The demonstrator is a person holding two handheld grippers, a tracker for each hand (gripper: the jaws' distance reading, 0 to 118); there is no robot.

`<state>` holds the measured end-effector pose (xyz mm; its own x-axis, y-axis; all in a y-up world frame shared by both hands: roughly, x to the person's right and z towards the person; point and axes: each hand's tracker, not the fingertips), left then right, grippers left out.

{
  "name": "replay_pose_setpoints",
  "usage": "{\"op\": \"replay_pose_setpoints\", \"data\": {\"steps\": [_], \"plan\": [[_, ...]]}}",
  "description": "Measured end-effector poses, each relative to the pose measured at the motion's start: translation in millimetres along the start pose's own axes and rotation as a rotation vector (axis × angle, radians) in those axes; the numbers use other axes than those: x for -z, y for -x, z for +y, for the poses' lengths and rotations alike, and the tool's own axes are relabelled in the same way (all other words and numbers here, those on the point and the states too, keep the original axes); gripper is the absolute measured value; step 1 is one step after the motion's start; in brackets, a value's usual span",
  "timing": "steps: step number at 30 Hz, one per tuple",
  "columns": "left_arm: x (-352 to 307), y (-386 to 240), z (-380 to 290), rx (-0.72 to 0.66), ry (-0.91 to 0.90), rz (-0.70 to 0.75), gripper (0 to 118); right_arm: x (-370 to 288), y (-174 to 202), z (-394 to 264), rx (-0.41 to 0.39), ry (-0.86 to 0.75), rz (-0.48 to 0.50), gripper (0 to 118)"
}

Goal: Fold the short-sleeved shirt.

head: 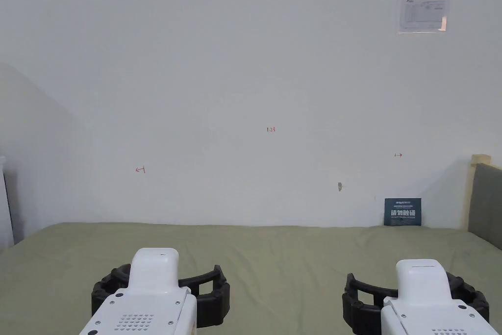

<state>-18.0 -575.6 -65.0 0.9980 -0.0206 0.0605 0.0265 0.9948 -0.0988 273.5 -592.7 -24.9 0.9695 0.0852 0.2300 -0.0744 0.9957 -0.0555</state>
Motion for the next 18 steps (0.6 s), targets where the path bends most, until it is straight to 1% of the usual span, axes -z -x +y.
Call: {"op": "replay_pose_setpoints", "data": {"steps": [7, 12, 18], "plan": [[-0.4, 0.0, -2.2, -0.012, 0.011, -0.005, 118, 1.5, 1.0, -0.1, -0.014, 0.018, -0.021, 118], [-0.2, -0.2, -5.3, -0.012, 0.020, -0.006, 118, 2.6, 3.4, -3.2, -0.035, 0.038, -0.012, 118], [1.9, 1.5, -5.7, -0.017, 0.024, -0.003, 118, 3.4, 4.9, -6.7, -0.028, 0.046, -0.004, 118]]}}
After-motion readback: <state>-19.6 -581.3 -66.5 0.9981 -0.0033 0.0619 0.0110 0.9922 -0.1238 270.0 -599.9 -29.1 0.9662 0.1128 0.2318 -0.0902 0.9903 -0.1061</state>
